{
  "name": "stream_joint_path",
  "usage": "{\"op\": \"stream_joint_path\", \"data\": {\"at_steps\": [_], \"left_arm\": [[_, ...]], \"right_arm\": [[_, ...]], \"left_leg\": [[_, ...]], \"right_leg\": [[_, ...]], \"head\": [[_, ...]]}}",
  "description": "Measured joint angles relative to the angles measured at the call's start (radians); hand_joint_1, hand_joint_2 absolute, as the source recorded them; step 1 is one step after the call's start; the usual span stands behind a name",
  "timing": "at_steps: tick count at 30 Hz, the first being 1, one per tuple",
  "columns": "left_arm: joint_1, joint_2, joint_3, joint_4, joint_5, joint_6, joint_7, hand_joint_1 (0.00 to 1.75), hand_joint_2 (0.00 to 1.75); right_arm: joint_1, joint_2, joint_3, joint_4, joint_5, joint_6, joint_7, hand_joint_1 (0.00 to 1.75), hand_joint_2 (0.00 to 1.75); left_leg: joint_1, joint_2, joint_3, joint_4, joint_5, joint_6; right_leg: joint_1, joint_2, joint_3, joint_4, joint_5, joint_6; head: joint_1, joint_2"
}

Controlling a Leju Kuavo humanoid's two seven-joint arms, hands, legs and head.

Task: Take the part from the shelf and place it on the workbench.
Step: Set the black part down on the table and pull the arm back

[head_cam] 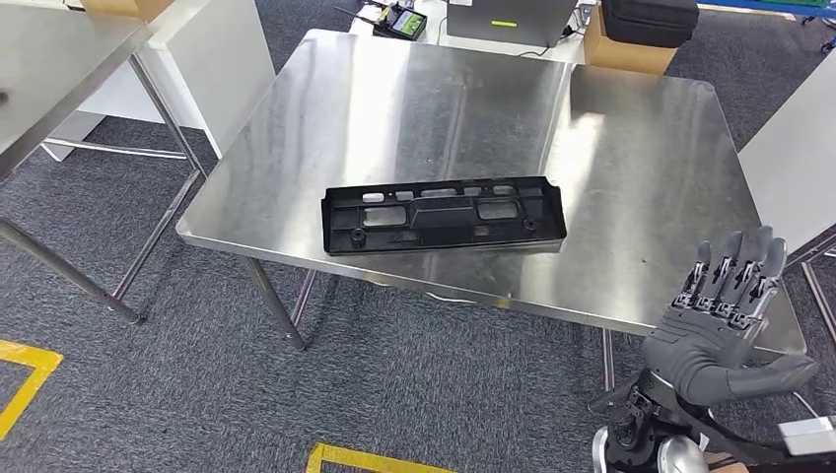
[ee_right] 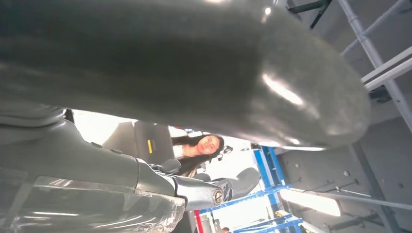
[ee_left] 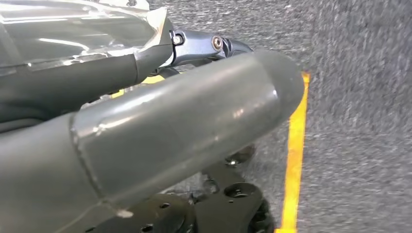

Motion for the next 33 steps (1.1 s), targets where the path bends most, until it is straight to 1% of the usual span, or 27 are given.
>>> {"op": "stream_joint_path", "data": {"at_steps": [1, 2, 3, 5, 6, 7, 9, 10, 11, 12, 13, 15, 17, 18, 19, 21, 22, 24, 25, 26, 27, 28, 29, 30, 31, 32, 33], "left_arm": [[0.0, -0.001, 0.0, 0.0, 0.0, 0.0, 0.0, 0.0, 0.0], [0.0, -0.001, 0.0, 0.0, 0.001, 0.0, 0.0, 0.0, 0.0], [0.001, -0.001, 0.001, 0.0, 0.002, 0.001, 0.0, 0.0, 0.0], [0.002, -0.001, 0.004, 0.0, 0.008, 0.002, 0.0, 0.0, 0.0], [0.004, -0.001, 0.007, 0.0, 0.01, 0.003, -0.001, 0.0, 0.0], [0.005, -0.001, 0.01, 0.0, 0.012, 0.004, -0.001, 0.0, 0.0], [0.006, -0.002, 0.014, 0.0, 0.014, 0.005, -0.001, 0.0, 0.0], [0.006, -0.002, 0.015, 0.0, 0.015, 0.006, -0.001, 0.0, 0.0], [0.006, -0.002, 0.017, 0.0, 0.016, 0.007, -0.001, 0.0, 0.0], [0.006, -0.003, 0.018, 0.0, 0.016, 0.008, 0.0, 0.0, 0.0], [0.006, -0.003, 0.019, 0.0, 0.017, 0.01, 0.0, 0.0, 0.0], [0.005, -0.005, 0.02, 0.0, 0.018, 0.012, 0.001, 0.0, 0.0], [0.004, -0.009, 0.02, 0.0, 0.019, 0.013, 0.001, 0.0, 0.0], [0.004, -0.011, 0.02, 0.0, 0.019, 0.013, 0.001, 0.0, 0.0], [0.004, -0.01, 0.02, 0.0, 0.019, 0.014, 0.001, 0.0, 0.0], [0.004, -0.011, 0.021, 0.0, 0.019, 0.017, 0.001, 0.0, 0.0], [0.004, -0.012, 0.021, 0.0, 0.018, 0.019, 0.001, 0.0, 0.0], [0.004, -0.012, 0.022, 0.0, 0.015, 0.022, 0.002, 0.0, 0.0], [0.004, -0.011, 0.023, 0.0, 0.014, 0.022, 0.002, 0.0, 0.0], [0.004, -0.011, 0.024, 0.0, 0.013, 0.023, 0.003, 0.0, 0.0], [0.004, -0.012, 0.024, 0.0, 0.013, 0.023, 0.004, 0.0, 0.0], [0.004, -0.012, 0.024, 0.0, 0.012, 0.023, 0.006, 0.0, 0.0], [0.004, -0.012, 0.024, 0.0, 0.011, 0.024, 0.007, 0.0, 0.0], [0.004, -0.012, 0.024, 0.0, 0.01, 0.025, 0.009, 0.0, 0.0], [0.004, -0.013, 0.024, 0.0, 0.008, 0.026, 0.011, 0.0, 0.0], [0.004, -0.014, 0.024, 0.0, 0.006, 0.027, 0.013, 0.0, 0.0], [0.004, -0.015, 0.024, 0.0, 0.003, 0.028, 0.016, 0.0, 0.0]], "right_arm": [[-0.001, 0.0, 0.0, 0.001, 0.008, 0.0, 0.003, 0.0, 0.0], [-0.002, 0.0, 0.0, 0.002, 0.016, -0.001, 0.006, 0.0, 0.0], [-0.003, -0.001, 0.001, 0.004, 0.024, -0.001, 0.011, 0.0, 0.0], [-0.005, -0.003, 0.005, 0.013, 0.04, -0.002, 0.019, 0.0, 0.0], [-0.006, -0.004, 0.008, 0.019, 0.047, -0.002, 0.021, 0.0, 0.0], [-0.006, -0.004, 0.013, 0.025, 0.052, -0.003, 0.022, 0.0, 0.0], [-0.007, -0.006, 0.022, 0.034, 0.059, -0.005, 0.023, 0.0, 0.0], [-0.006, -0.007, 0.026, 0.039, 0.062, -0.006, 0.023, 0.0, 0.0], [-0.006, -0.008, 0.028, 0.044, 0.063, -0.007, 0.023, 0.0, 0.0], [-0.005, -0.009, 0.03, 0.048, 0.065, -0.009, 0.023, 0.0, 0.0], [-0.004, -0.009, 0.031, 0.052, 0.067, -0.01, 0.022, 0.0, 0.0], [-0.004, -0.009, 0.035, 0.057, 0.071, -0.013, 0.021, 0.0, 0.0], [-0.004, -0.009, 0.042, 0.061, 0.078, -0.016, 0.019, 0.0, 0.0], [-0.004, -0.009, 0.045, 0.063, 0.084, -0.017, 0.019, 0.0, 0.0], [-0.004, -0.009, 0.046, 0.065, 0.092, -0.019, 0.021, 0.0, 0.0], [-0.003, -0.012, 0.048, 0.071, 0.111, -0.023, 0.027, 0.0, 0.0], [-0.002, -0.014, 0.05, 0.076, 0.121, -0.026, 0.032, 0.0, 0.0], [0.0, -0.019, 0.055, 0.085, 0.148, -0.035, 0.047, 0.0, 0.0], [0.001, -0.021, 0.058, 0.092, 0.165, -0.041, 0.055, 0.0, 0.0], [0.002, -0.024, 0.061, 0.099, 0.184, -0.05, 0.065, 0.0, 0.0], [0.004, -0.026, 0.064, 0.107, 0.206, -0.063, 0.075, 0.0, 0.0], [0.006, -0.028, 0.069, 0.118, 0.231, -0.077, 0.084, 0.0, 0.0], [0.007, -0.03, 0.073, 0.129, 0.255, -0.091, 0.093, 0.0, 0.0], [0.008, -0.032, 0.078, 0.141, 0.276, -0.103, 0.102, 0.0, 0.0], [0.008, -0.032, 0.084, 0.153, 0.295, -0.112, 0.114, 0.0, 0.0], [0.008, -0.033, 0.091, 0.168, 0.314, -0.121, 0.128, 0.0, 0.0], [0.008, -0.033, 0.098, 0.187, 0.334, -0.131, 0.141, 0.0, 0.0]], "left_leg": [[-0.001, -0.001, -0.006, 0.0, 0.009, -0.005], [-0.003, -0.001, -0.009, 0.0, 0.018, -0.009], [-0.004, -0.001, -0.011, -0.001, 0.026, -0.013], [-0.003, -0.004, -0.018, 0.002, 0.029, -0.02], [-0.001, -0.005, -0.027, 0.021, 0.006, -0.025], [0.002, -0.005, -0.04, 0.058, -0.036, -0.031], [0.008, -0.004, -0.075, 0.187, -0.143, -0.043], [0.012, -0.004, -0.089, 0.254, -0.177, -0.048], [0.017, -0.003, -0.091, 0.3, -0.188, -0.053], [0.022, -0.003, -0.077, 0.312, -0.178, -0.058], [0.028, -0.003, -0.045, 0.284, -0.155, -0.062], [0.039, -0.003, 0.052, 0.155, -0.115, -0.074], [0.042, -0.009, 0.111, 0.057, -0.111, -0.078], [0.038, -0.012, 0.116, 0.039, -0.116, -0.077], [0.034, -0.014, 0.108, 0.036, -0.114, -0.069], [0.029, -0.01, 0.09, 0.03, -0.1, -0.046], [0.027, -0.008, 0.078, 0.028, -0.089, -0.029], [0.02, -0.005, 0.05, 0.026, -0.066, -0.006], [0.017, -0.003, 0.035, 0.027, -0.054, 0.0], [0.013, -0.003, 0.019, 0.027, -0.042, 0.002], [0.011, -0.002, 0.003, 0.027, -0.029, 0.003], [0.009, -0.002, -0.013, 0.028, -0.016, 0.002], [0.008, -0.002, -0.028, 0.028, -0.003, 0.0], [0.007, -0.002, -0.04, 0.028, 0.009, -0.003], [0.006, -0.002, -0.049, 0.029, 0.021, -0.007], [0.005, -0.001, -0.054, 0.026, 0.033, -0.013], [0.005, 0.0, -0.056, 0.024, 0.045, -0.018]], "right_leg": [[0.005, 0.001, 0.039, -0.064, 0.005, -0.005], [0.008, 0.001, 0.06, -0.106, 0.004, -0.01], [0.012, 0.002, 0.064, -0.123, 0.004, -0.015], [0.003, 0.001, 0.046, -0.123, 0.018, -0.025], [-0.003, -0.001, 0.041, -0.122, 0.027, -0.034], [-0.009, -0.003, 0.035, -0.123, 0.036, -0.044], [-0.01, -0.007, 0.02, -0.121, 0.056, -0.057], [-0.009, -0.009, 0.009, -0.12, 0.065, -0.057], [-0.009, -0.01, -0.003, -0.118, 0.073, -0.054], [-0.011, -0.011, -0.014, -0.115, 0.08, -0.049], [-0.014, -0.011, -0.025, -0.11, 0.084, -0.045], [-0.016, -0.011, -0.045, -0.091, 0.089, -0.038], [-0.011, -0.011, -0.064, -0.073, 0.095, -0.028], [-0.008, -0.011, -0.073, -0.068, 0.101, -0.019], [-0.006, -0.01, -0.08, -0.067, 0.108, -0.008], [-0.007, -0.009, -0.101, -0.053, 0.098, 0.004], [-0.009, -0.008, -0.119, -0.025, 0.07, 0.0], [-0.012, -0.007, -0.16, 0.083, -0.016, -0.017], [-0.012, -0.006, -0.176, 0.147, -0.05, -0.021], [-0.011, -0.005, -0.181, 0.198, -0.065, -0.019], [-0.009, -0.004, -0.172, 0.221, -0.058, -0.011], [-0.007, -0.003, -0.146, 0.211, -0.036, -0.002], [-0.003, -0.003, -0.103, 0.169, -0.009, 0.004], [0.0, -0.003, -0.048, 0.099, 0.003, 0.004], [0.006, -0.003, 0.011, 0.016, 0.001, -0.002], [0.013, -0.002, 0.05, -0.048, -0.01, -0.012], [0.019, -0.002, 0.072, -0.091, -0.022, -0.021]], "head": [[-0.001, 0.0], [-0.002, 0.0], [-0.002, 0.0], [-0.004, 0.0], [-0.005, 0.0], [-0.007, 0.0], [-0.008, 0.0], [-0.009, 0.0], [-0.009, 0.0], [-0.009, 0.0], [-0.009, 0.0], [-0.01, 0.0], [-0.011, 0.0], [-0.01, 0.0], [-0.008, 0.0], [-0.007, 0.0], [-0.005, 0.0], [0.001, 0.0], [0.003, 0.0], [0.003, 0.0], [0.003, 0.0], [0.003, 0.0], [0.003, 0.0], [0.003, 0.0], [0.003, 0.0], [0.002, 0.0], [0.002, 0.0]]}}
